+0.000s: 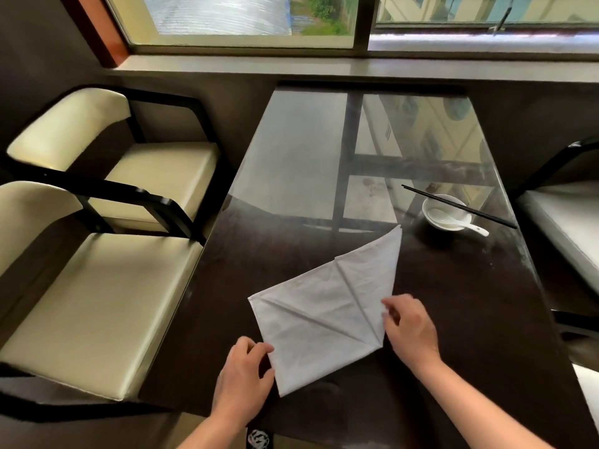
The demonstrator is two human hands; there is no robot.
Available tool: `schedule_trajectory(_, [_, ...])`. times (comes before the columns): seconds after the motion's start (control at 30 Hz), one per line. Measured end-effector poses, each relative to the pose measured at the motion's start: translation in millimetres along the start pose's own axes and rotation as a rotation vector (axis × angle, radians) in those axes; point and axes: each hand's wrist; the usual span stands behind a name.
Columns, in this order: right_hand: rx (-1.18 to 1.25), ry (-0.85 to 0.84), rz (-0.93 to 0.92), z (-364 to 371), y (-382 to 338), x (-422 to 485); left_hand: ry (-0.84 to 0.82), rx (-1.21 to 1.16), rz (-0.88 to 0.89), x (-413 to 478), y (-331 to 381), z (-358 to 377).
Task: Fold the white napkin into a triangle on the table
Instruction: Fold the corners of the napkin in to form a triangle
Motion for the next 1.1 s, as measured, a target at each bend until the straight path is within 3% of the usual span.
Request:
schedule_trajectory(0.07, [-0.091,-0.06,-0.17,4,-4,-35,0.006,0.073,0.119,11,-7,-6])
schedule_trajectory(0.17, [-0.187,-0.149,-0.361,10,-10,-65,0.0,0.081,0.128,36,-6,-16])
schedule_trajectory(0.3, [-0.244,-0.227,-0.437,16,-21,-75,-0.09,0.099,0.034,75,2,-25])
schedule_trajectory(0.43, [-0.236,-0.266,-0.538,26,-33,-83,-0.194,0.245,0.077,92,1,-23])
schedule_trajectory(0.63, [-0.237,-0.307,-0.646,43,-52,-89,-0.218,0.545,0.22,71,-37,-15])
schedule_trajectory(0.83, [-0.278,-0.361,-0.83,57,-60,-94,-0.262,0.596,0.225,55,-58,-17])
schedule_trajectory(1.1, [-0.222,-0.14,-0.942,68,-63,-95,-0.285,0.548,0.205,51,-53,-21])
Point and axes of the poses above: each hand's wrist, its own x-axis towards the middle knuckle, its own z-axis out of the palm, y = z × x, and after that the axes turned 1 degree about z, right-handed
